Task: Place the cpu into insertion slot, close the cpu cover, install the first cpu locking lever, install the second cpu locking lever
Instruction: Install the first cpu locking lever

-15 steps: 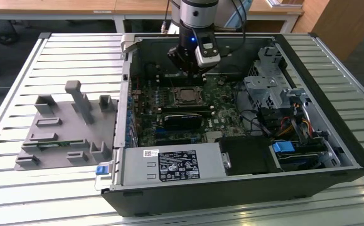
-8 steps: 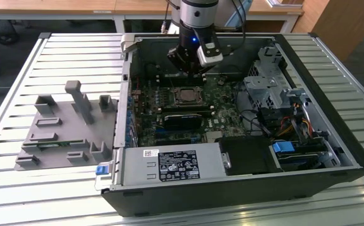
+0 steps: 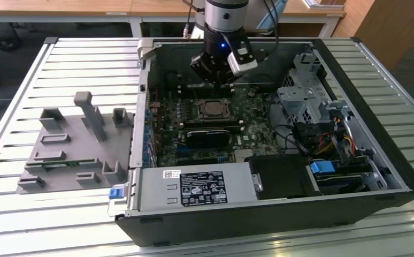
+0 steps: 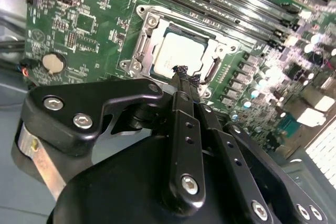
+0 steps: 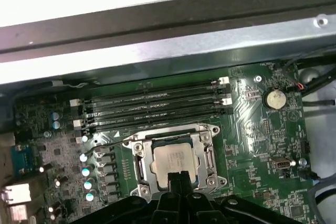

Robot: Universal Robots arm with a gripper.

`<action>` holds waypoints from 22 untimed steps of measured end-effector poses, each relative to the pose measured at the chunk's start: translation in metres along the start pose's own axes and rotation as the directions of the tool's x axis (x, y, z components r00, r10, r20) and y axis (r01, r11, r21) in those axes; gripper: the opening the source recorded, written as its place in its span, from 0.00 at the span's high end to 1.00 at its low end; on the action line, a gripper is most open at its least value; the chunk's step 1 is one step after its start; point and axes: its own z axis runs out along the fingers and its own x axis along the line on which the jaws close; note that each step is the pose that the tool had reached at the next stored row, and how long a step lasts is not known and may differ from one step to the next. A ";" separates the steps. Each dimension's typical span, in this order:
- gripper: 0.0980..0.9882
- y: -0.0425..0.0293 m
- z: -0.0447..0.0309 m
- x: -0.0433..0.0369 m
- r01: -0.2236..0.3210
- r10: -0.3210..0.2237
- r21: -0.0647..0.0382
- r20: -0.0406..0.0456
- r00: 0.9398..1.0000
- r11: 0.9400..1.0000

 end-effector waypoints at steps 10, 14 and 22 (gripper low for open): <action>0.99 -0.0008 0.0003 0.0052 0.092 -0.092 0.000 0.002 0.996 0.996; 0.99 -0.0013 0.0003 0.0084 0.092 -0.092 0.000 0.002 0.996 0.996; 0.99 -0.0019 0.0003 0.0123 0.092 -0.092 0.000 0.002 0.996 0.996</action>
